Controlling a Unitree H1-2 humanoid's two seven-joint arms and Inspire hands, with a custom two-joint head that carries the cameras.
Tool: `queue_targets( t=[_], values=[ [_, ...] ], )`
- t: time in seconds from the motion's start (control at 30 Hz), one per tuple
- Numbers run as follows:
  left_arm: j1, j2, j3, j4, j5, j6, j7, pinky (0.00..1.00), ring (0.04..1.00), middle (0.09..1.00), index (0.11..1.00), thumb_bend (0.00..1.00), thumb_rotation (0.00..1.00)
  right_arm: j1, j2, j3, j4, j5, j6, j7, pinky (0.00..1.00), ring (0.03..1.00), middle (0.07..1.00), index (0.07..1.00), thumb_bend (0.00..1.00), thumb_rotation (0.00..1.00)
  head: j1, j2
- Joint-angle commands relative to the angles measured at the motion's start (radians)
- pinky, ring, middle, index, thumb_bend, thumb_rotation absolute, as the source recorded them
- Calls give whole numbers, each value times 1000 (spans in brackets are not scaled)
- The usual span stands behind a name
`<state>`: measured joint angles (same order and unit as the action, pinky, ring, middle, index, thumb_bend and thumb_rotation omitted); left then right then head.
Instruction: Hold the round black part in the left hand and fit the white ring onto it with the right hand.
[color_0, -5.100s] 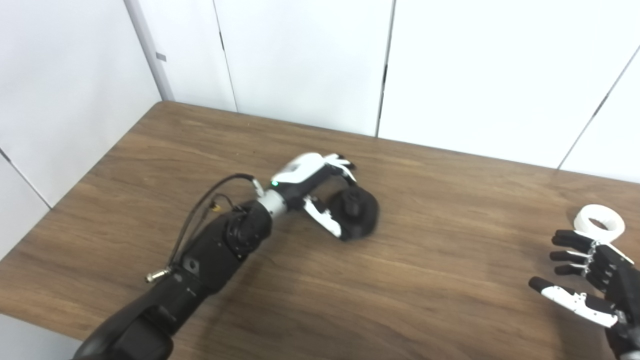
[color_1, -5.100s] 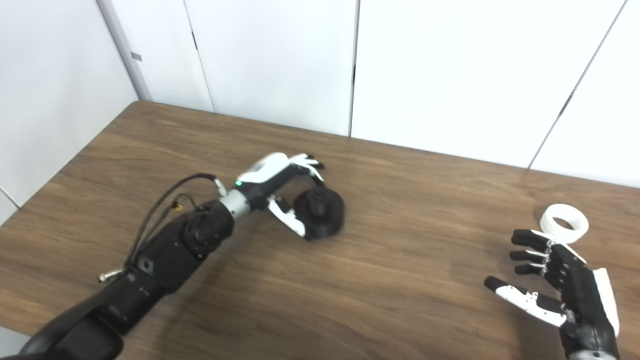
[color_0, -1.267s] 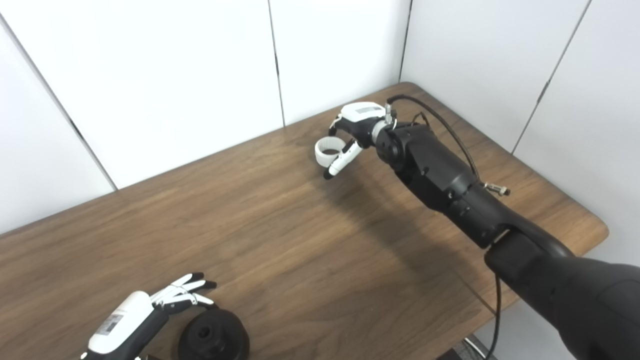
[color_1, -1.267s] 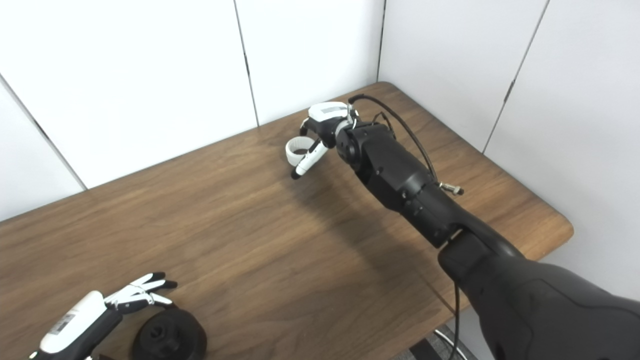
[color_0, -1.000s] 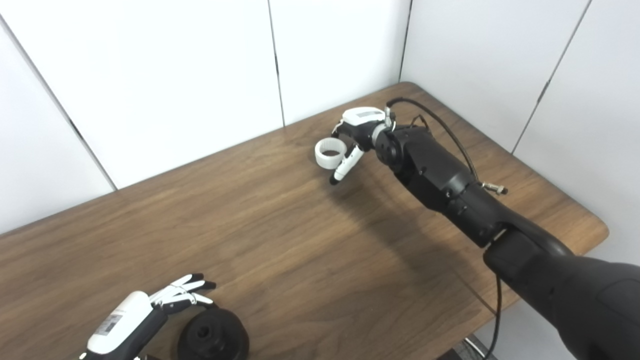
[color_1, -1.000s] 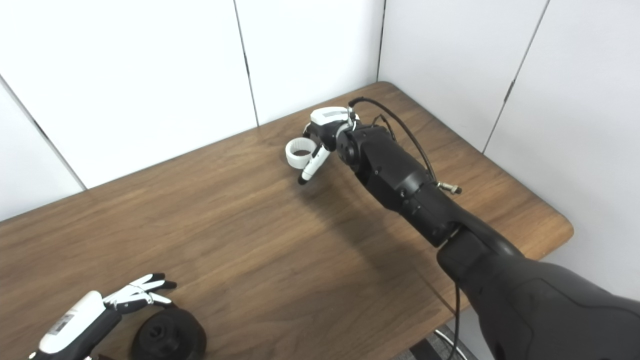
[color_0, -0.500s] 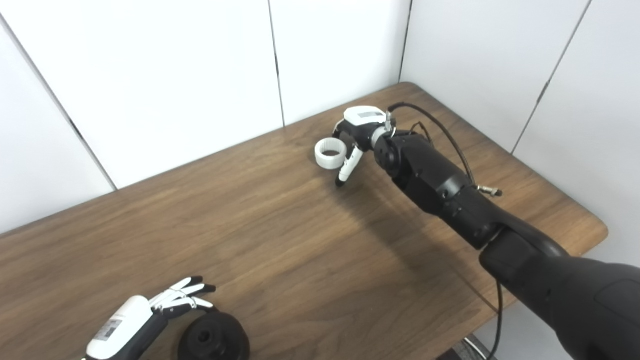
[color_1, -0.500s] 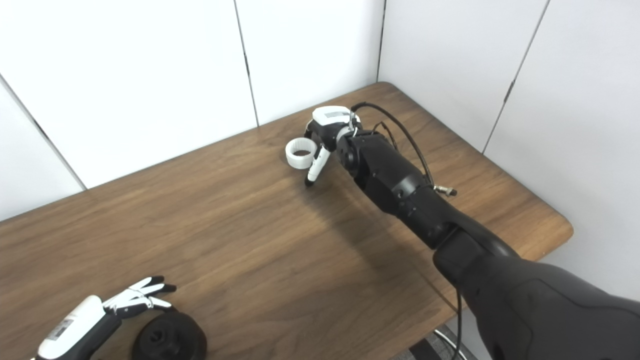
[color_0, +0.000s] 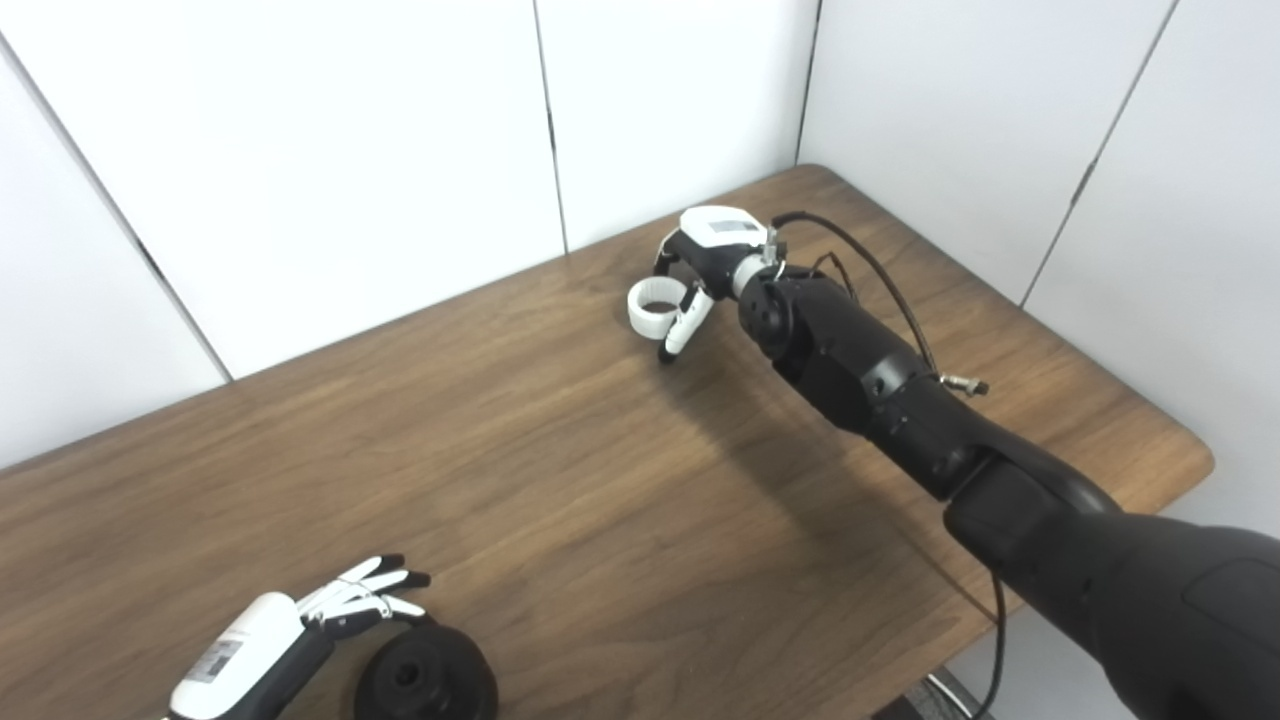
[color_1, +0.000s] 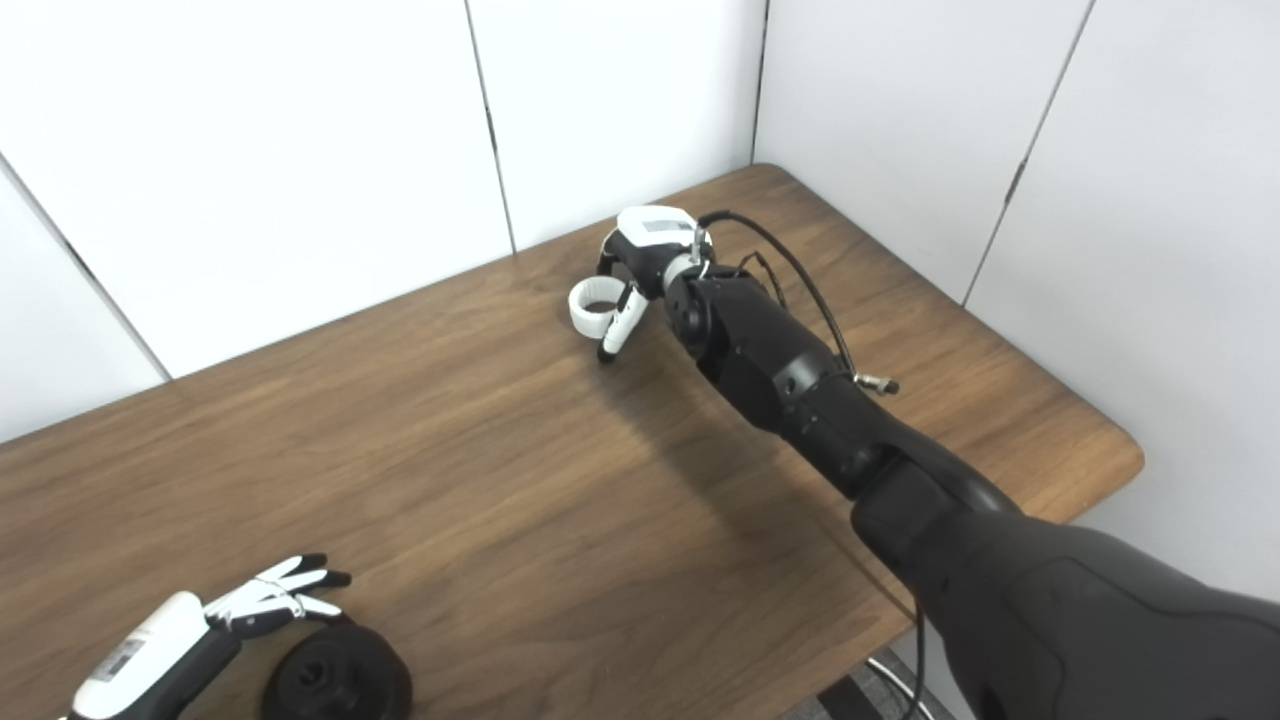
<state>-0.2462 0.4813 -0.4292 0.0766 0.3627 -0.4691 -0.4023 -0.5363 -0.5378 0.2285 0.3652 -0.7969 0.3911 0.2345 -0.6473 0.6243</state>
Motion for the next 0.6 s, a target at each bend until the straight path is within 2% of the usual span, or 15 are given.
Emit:
queue_targets(
  t=[0.0,0.13,0.17,0.2,0.57],
  values=[
    [9,23,-4,-5,25,33,-41,875,960,887,487,522,67,-53,5,11,9,4,-10,-25,774,842,828,662,776,269,-1,1],
    [12,22,-2,-7,28,32,-37,863,952,884,487,522,67,-58,15,8,33,21,-22,-51,764,826,817,618,740,215,2,4],
    [12,23,-2,-7,29,32,-37,862,953,884,487,522,67,-59,17,8,36,25,-24,-57,760,821,811,544,609,175,2,4],
    [13,23,-2,-8,29,33,-38,865,955,885,487,522,67,-59,17,10,38,27,-26,-63,759,820,807,509,547,156,2,5],
    [12,26,0,-6,19,37,-40,855,954,885,487,522,67,-57,15,29,57,28,-50,-125,732,793,747,484,516,136,3,11]
  ],
)
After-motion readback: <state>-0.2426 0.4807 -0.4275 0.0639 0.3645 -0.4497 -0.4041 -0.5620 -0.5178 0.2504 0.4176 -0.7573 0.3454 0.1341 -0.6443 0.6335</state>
